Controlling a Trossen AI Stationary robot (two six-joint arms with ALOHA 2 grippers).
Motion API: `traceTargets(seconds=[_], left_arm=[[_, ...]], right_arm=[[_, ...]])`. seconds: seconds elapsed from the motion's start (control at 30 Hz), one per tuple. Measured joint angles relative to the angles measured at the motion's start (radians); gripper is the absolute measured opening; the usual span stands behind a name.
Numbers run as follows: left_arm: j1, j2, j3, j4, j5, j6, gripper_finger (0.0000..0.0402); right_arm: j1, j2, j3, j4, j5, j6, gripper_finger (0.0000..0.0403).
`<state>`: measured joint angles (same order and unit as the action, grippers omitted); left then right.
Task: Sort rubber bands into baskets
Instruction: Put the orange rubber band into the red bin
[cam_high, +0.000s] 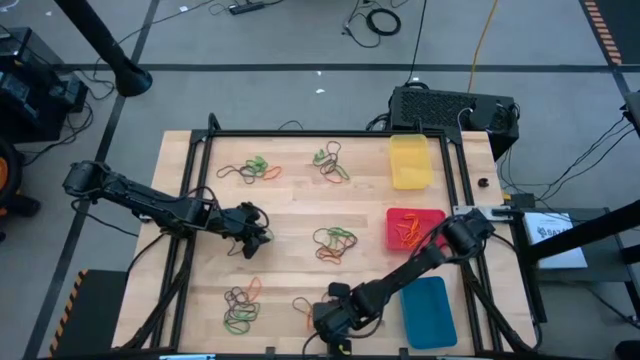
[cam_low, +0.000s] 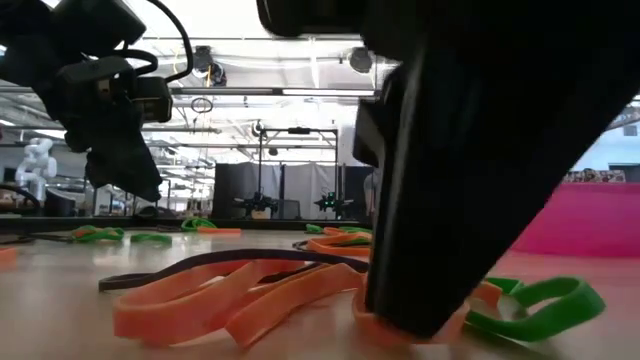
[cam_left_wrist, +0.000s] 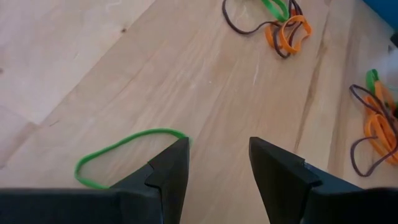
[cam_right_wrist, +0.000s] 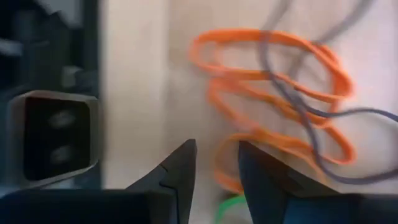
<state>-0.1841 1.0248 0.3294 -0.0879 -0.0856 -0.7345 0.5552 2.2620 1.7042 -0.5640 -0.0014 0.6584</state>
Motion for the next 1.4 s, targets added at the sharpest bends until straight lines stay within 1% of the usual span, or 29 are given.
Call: traceTargets(seconds=[0.1,0.23,0.3,0.43,0.53,0.73,0.87,1.0,1.13,1.23,1.3,1.4], left_arm=[[0.000,0.000,0.000,-0.002,0.000,0.009,0.0175],[0.000,0.000,0.000,-0.002,0.000,0.009,0.0175],[0.000,0.000,0.000,-0.002,0.000,0.010,0.0175],[0.000,0.000,0.000,-0.003,0.001,0.010,0.0175],[0.000,0.000,0.000,-0.003,-0.003,0.010,0.0175],[0.000,0.000,0.000,0.000,-0.029,0.018,0.0175],[0.000,0.000,0.000,0.001,-0.031,0.018,0.0175],[0.000,0.000,0.000,0.003,-0.031,0.014,0.0175],[0.000,0.000,0.000,0.004,-0.026,0.010,0.0175],[0.000,0.000,0.000,0.002,-0.020,0.008,0.0175],[0.000,0.000,0.000,0.003,-0.009,0.007,0.0175],[0.000,0.000,0.000,-0.001,0.021,0.007,0.0175]], right_arm=[[0.000,0.008,0.001,-0.009,0.022,0.063,0.0096],[0.002,0.008,0.001,-0.011,0.021,0.088,0.0075],[0.008,0.008,0.001,-0.007,0.002,0.099,0.0062],[0.029,0.011,0.001,0.024,-0.074,0.168,0.0027],[0.038,0.012,0.000,0.043,-0.092,0.217,0.0005],[0.020,-0.003,0.000,0.129,-0.086,0.238,0.0002],[0.002,-0.035,-0.001,0.125,-0.084,0.281,0.0001],[-0.016,-0.078,-0.001,0.101,-0.083,0.245,0.0001],[-0.045,-0.153,0.000,0.022,-0.068,0.212,0.0001],[-0.065,-0.214,0.000,-0.108,-0.003,0.169,0.0000],[-0.076,-0.262,0.000,-0.236,0.071,0.146,0.0000],[-0.106,-0.336,0.000,-0.434,0.146,0.137,0.0000]])
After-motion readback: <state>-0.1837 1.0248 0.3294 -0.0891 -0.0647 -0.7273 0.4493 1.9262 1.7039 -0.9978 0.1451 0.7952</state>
